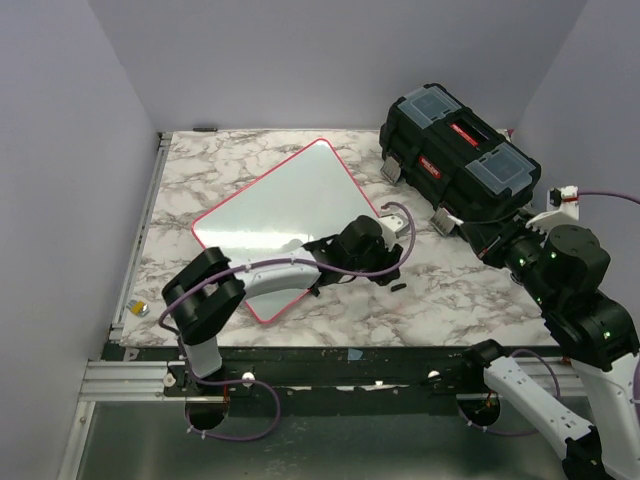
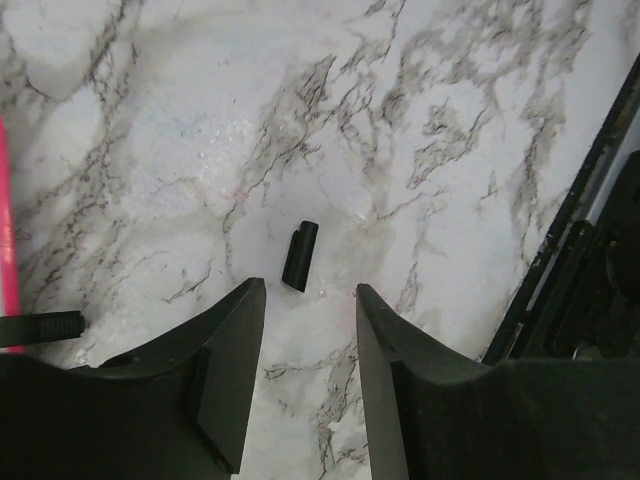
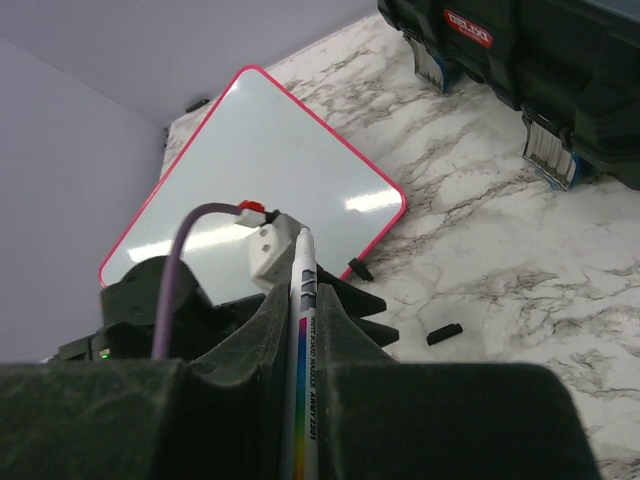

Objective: Write a sentence on the whiteboard
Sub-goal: Place the pen cap at the center of the board, then hold the whiteboard on the whiteboard stand.

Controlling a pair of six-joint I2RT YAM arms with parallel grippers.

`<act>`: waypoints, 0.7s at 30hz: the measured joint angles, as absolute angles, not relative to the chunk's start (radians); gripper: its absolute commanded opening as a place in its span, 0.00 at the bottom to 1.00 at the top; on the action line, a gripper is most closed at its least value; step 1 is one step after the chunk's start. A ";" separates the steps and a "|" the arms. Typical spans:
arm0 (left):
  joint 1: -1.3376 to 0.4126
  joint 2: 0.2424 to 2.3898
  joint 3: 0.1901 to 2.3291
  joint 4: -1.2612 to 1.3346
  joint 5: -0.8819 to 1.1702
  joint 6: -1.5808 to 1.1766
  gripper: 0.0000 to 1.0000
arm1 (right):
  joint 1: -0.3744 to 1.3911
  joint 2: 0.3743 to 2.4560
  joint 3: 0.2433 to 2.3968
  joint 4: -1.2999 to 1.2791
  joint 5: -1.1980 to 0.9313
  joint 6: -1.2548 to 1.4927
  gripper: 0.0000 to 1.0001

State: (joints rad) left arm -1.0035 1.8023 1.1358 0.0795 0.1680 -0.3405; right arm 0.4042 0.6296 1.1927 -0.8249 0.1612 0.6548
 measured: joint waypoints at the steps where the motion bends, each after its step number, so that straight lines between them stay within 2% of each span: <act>1: -1.003 1.779 1.130 0.079 0.168 -0.334 0.44 | 0.404 0.630 1.194 -0.825 0.161 0.655 0.01; 10: -0.933 1.467 1.060 -0.004 0.160 -0.240 0.51 | 0.404 0.649 1.213 -0.825 0.160 0.654 0.01; 17: -0.813 1.265 1.032 -0.154 0.126 -0.185 0.52 | 0.404 0.681 1.213 -0.811 0.136 0.654 0.01; 21: -0.728 1.175 1.034 -0.244 0.093 -0.162 0.60 | 0.404 0.693 1.213 -0.796 0.115 0.654 0.01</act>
State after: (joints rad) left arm -0.7277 1.1751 1.0336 -0.2440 0.0929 -0.1619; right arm 0.4042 0.6926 1.2129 -0.7963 0.1154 0.6544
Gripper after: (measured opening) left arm 0.547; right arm 0.122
